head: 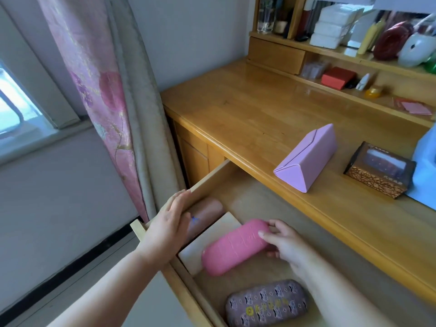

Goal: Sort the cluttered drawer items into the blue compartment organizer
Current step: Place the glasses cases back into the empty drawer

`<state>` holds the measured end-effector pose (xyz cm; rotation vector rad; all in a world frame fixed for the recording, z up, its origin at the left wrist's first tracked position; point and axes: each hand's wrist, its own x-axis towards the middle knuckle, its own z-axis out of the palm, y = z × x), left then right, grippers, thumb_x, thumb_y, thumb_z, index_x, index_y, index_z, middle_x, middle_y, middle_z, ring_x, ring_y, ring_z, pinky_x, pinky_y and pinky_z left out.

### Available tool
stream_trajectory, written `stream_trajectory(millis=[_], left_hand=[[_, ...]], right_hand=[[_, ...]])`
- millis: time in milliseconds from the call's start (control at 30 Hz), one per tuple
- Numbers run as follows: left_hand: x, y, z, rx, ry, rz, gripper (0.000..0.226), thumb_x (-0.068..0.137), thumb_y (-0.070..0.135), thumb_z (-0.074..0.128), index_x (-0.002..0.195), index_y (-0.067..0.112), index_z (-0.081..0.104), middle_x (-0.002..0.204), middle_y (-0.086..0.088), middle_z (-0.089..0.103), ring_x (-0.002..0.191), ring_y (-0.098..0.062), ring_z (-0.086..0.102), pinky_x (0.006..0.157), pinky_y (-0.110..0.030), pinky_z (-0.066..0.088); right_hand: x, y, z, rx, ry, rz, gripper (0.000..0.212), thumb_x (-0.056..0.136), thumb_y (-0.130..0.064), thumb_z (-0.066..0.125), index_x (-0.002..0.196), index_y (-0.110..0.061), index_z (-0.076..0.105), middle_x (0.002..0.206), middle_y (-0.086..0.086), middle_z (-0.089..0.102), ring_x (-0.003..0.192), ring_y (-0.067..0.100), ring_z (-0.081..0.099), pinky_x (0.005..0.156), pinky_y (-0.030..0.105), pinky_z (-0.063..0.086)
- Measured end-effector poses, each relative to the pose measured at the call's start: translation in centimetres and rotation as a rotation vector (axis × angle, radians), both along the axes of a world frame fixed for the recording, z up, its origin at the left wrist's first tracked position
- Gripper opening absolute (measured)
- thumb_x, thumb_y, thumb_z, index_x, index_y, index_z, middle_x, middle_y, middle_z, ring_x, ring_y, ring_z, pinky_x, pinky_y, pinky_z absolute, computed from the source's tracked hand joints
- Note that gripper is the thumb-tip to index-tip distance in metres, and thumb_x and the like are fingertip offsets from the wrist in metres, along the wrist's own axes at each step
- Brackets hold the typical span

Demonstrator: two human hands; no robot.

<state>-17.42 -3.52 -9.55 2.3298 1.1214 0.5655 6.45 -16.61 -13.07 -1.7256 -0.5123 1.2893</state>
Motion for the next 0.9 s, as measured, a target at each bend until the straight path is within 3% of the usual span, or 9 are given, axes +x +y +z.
stream_trajectory(millis=[100, 300, 400, 533, 600, 700, 767, 833, 900], left_hand=[[-0.4, -0.5, 0.0, -0.064, -0.066, 0.071, 0.044, 0.094, 0.008, 0.047, 0.137, 0.018, 0.043, 0.136, 0.01, 0.044, 0.126, -0.008, 0.043, 0.099, -0.006, 0.025], [0.3, -0.5, -0.3, 0.14, 0.121, -0.024, 0.038, 0.085, 0.022, 0.061, 0.124, 0.024, 0.06, 0.134, 0.006, 0.051, 0.126, -0.014, 0.047, 0.104, -0.03, 0.041], [0.3, -0.5, -0.8, 0.133, 0.212, -0.07, 0.046, 0.08, 0.029, 0.065, 0.125, 0.033, 0.057, 0.138, 0.009, 0.046, 0.128, -0.012, 0.044, 0.101, -0.027, 0.042], [0.7, 0.1, -1.6, 0.117, 0.345, -0.06, 0.069, 0.081, 0.026, 0.064, 0.141, 0.038, 0.032, 0.147, 0.008, 0.029, 0.134, -0.015, 0.031, 0.103, -0.03, 0.038], [1.0, 0.4, -1.8, 0.154, 0.405, -0.066, 0.071, 0.083, 0.026, 0.062, 0.143, 0.036, 0.027, 0.15, 0.004, 0.023, 0.136, -0.019, 0.026, 0.105, -0.034, 0.036], [1.0, 0.4, -1.9, 0.247, 0.454, -0.046, 0.071, 0.078, 0.026, 0.067, 0.14, 0.032, 0.034, 0.147, -0.001, 0.03, 0.13, -0.025, 0.033, 0.104, -0.04, 0.036], [1.0, 0.3, -1.9, 0.25, 0.461, -0.012, 0.071, 0.076, 0.03, 0.067, 0.139, 0.035, 0.034, 0.146, 0.001, 0.03, 0.129, -0.024, 0.032, 0.107, -0.04, 0.031], [1.0, 0.3, -1.8, 0.235, 0.478, -0.008, 0.072, 0.077, 0.033, 0.065, 0.14, 0.038, 0.031, 0.148, 0.003, 0.026, 0.132, -0.023, 0.027, 0.111, -0.041, 0.025], [1.1, 0.4, -1.6, 0.189, 0.483, -0.013, 0.072, 0.079, 0.033, 0.063, 0.142, 0.04, 0.027, 0.149, 0.005, 0.022, 0.135, -0.022, 0.024, 0.114, -0.041, 0.022]], right_hand=[[-1.3, 3.4, 0.6, 0.032, 0.002, -0.038, 0.024, 0.088, -0.015, 0.064, 0.109, -0.021, 0.053, 0.094, 0.001, 0.063, 0.063, 0.014, 0.057, 0.048, 0.023, 0.042], [-5.7, 8.9, 0.6, 0.054, -0.052, 0.01, 0.024, 0.09, -0.02, 0.063, 0.112, -0.023, 0.053, 0.098, 0.0, 0.065, 0.048, 0.005, 0.061, 0.048, 0.018, 0.047], [-6.3, 9.2, 0.6, 0.087, -0.054, 0.056, 0.035, 0.091, -0.015, 0.061, 0.122, -0.028, 0.054, 0.104, -0.001, 0.064, 0.064, 0.006, 0.068, 0.059, 0.02, 0.054], [-4.2, 6.4, 0.9, 0.123, 0.133, 0.087, 0.052, 0.092, -0.002, 0.056, 0.138, -0.024, 0.044, 0.123, -0.003, 0.049, 0.111, 0.014, 0.058, 0.08, 0.021, 0.053], [-2.3, 3.5, 1.2, 0.115, 0.015, 0.161, 0.044, 0.091, -0.006, 0.058, 0.129, -0.026, 0.049, 0.116, -0.002, 0.059, 0.103, 0.01, 0.06, 0.077, 0.018, 0.05], [0.4, -2.1, 1.4, 0.034, -0.355, 0.365, 0.042, 0.08, -0.014, 0.073, 0.111, -0.036, 0.055, 0.111, -0.001, 0.064, 0.091, 0.008, 0.061, 0.084, 0.022, 0.048], [1.6, -5.5, 1.7, -0.034, -0.505, 0.586, 0.054, 0.07, -0.033, 0.081, 0.113, -0.046, 0.052, 0.117, -0.017, 0.058, 0.104, -0.001, 0.057, 0.093, 0.013, 0.043], [2.1, -7.9, 1.5, -0.09, -0.647, 0.833, 0.078, 0.058, -0.054, 0.079, 0.127, -0.05, 0.043, 0.131, -0.029, 0.042, 0.12, -0.012, 0.041, 0.1, 0.006, 0.03], [2.1, -9.2, 0.9, -0.104, -0.843, 0.998, 0.093, 0.057, -0.061, 0.072, 0.139, -0.048, 0.03, 0.142, -0.028, 0.026, 0.13, -0.007, 0.03, 0.107, 0.011, 0.022]])
